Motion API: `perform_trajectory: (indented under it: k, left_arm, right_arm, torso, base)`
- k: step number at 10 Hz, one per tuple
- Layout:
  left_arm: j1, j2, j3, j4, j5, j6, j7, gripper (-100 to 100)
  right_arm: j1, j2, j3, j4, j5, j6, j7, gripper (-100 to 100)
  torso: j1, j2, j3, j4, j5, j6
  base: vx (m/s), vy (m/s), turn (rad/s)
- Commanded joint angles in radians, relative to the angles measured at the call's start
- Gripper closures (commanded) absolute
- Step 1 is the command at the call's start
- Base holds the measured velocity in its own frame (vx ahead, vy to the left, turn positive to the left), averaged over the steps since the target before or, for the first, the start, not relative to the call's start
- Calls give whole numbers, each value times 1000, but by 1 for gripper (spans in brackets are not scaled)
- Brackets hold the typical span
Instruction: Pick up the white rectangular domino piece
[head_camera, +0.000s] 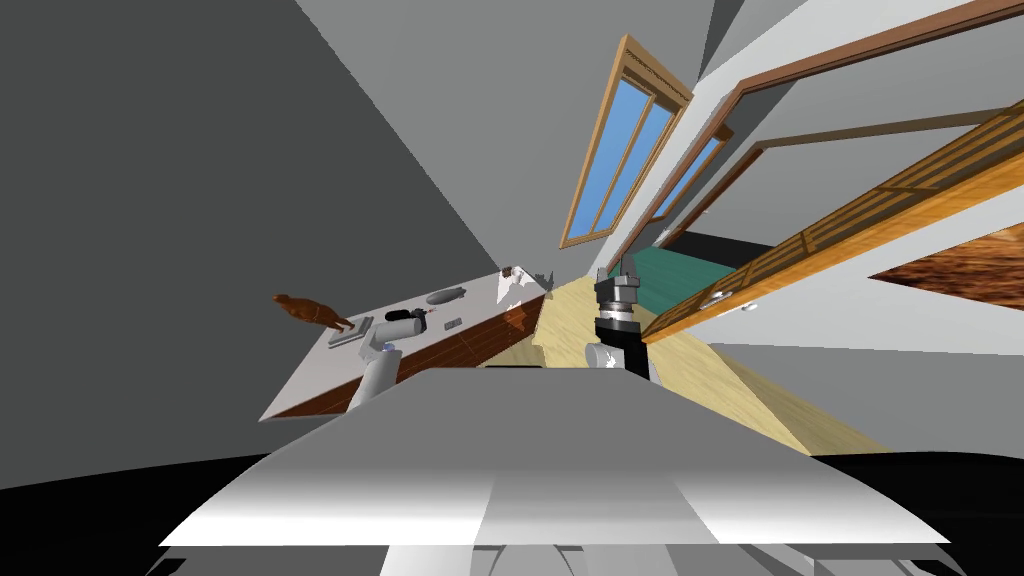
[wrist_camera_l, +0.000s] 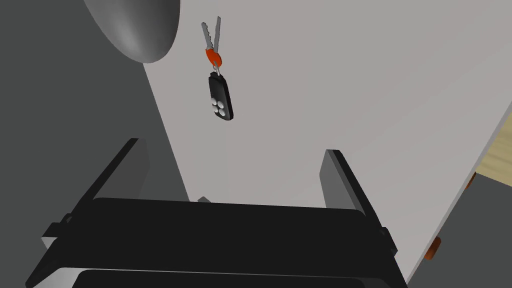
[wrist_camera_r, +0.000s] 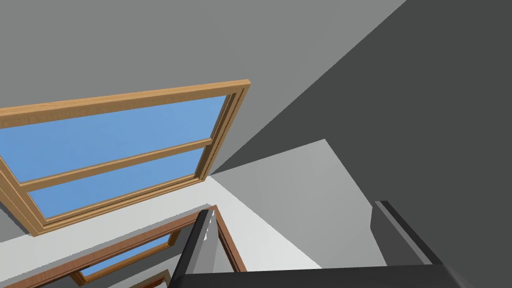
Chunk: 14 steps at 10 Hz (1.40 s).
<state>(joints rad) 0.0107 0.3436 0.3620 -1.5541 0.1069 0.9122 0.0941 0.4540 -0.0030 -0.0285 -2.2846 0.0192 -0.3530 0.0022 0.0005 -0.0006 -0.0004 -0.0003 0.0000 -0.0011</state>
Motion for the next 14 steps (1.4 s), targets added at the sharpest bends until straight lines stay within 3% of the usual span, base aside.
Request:
perform_trajectory:
  k: [1,11,14]
  left_arm:
    - [-23,1,6,33,10,50,13,-100]
    - [-127,3,27,184,69,334,73,-100]
    - [-144,3,30,210,80,399,83,-100]
  right_arm:
    - [0,0,0,0,0,0,0,0]
    - [0,0,0,0,0,0,0,0]
    - [0,0,0,0,0,0,0,0]
  torso:
    - [0,0,0,0,0,0]
    - [0,-1,-1,0,0,0]
    - [0,-1,0,0,0,0]
  base:
    - [19,4,-101]
    - [30,11,-68]
    - [26,14,-47]
